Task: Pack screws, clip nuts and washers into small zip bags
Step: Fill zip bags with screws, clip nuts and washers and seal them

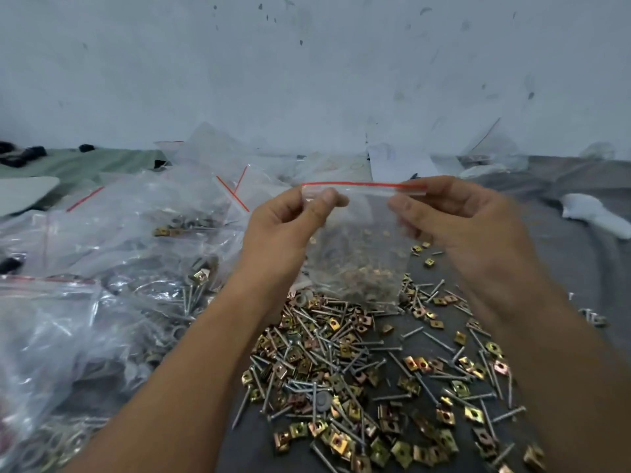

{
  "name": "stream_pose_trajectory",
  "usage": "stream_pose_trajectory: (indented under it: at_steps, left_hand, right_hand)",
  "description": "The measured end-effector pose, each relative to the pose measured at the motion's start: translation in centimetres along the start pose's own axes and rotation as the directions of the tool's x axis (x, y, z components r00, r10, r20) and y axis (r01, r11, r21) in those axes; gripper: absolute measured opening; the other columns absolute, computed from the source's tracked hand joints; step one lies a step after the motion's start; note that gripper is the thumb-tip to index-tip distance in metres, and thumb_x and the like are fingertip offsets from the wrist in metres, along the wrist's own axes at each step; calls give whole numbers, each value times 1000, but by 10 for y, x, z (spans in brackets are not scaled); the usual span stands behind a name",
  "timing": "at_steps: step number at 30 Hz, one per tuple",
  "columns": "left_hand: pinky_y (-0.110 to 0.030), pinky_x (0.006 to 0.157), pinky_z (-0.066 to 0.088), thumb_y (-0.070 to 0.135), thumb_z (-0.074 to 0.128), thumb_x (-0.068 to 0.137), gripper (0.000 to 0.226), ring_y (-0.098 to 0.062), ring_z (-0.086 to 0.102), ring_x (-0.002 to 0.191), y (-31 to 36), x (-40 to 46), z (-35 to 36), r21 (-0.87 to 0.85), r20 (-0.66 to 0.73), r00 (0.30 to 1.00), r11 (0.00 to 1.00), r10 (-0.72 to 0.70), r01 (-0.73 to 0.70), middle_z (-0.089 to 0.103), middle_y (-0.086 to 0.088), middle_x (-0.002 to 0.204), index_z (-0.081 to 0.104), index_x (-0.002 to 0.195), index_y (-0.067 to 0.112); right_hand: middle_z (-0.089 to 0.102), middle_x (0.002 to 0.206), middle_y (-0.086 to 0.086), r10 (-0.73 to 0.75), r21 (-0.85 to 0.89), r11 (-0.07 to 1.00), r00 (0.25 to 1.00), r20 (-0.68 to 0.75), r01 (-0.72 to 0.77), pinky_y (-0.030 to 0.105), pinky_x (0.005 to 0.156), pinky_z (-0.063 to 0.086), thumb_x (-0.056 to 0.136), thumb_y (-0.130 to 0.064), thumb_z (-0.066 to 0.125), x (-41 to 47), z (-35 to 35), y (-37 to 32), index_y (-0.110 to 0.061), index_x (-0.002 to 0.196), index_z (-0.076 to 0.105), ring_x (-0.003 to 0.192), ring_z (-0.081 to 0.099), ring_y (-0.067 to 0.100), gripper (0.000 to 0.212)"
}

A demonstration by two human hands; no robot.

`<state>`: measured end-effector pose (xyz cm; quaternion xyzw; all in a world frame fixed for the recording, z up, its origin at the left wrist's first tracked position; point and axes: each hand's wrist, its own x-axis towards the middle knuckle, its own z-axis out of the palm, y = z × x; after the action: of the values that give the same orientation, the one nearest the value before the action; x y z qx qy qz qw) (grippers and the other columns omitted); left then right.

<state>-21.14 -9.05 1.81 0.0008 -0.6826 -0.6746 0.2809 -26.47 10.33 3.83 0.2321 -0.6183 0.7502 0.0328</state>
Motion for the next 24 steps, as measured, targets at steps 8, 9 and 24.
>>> stream_pose_trajectory:
  at_steps: [8,9,24]
  left_hand:
    - [-42,96,54,43,85,76,23,-16,67,99,-2,3,-2,-84,1,999,995,48,-48,82,-1,104,87,91,27]
    - [-42,95,55,43,88,71,23,-16,68,96,-2,3,-2,-106,-23,999,993,47,-49,82,-1,99,87,87,26]
    - [-28,90,52,26,97,69,17,-14,70,94,-7,3,-1,-230,-45,999,973,28,-37,77,1,87,82,76,23]
  right_hand:
    - [81,87,5,-48,-51,998,996,-69,45,18,71,58,72,-22,87,4,-16,-6,-14,90,81,76,74,10,20]
    - [81,86,4,-52,-61,997,996,-71,48,16,70,57,74,-18,87,5,-16,-6,-15,89,81,75,74,9,16]
    - [81,86,4,-59,-135,990,994,-87,47,23,81,61,76,-11,89,3,-21,-6,-15,89,82,81,75,15,15]
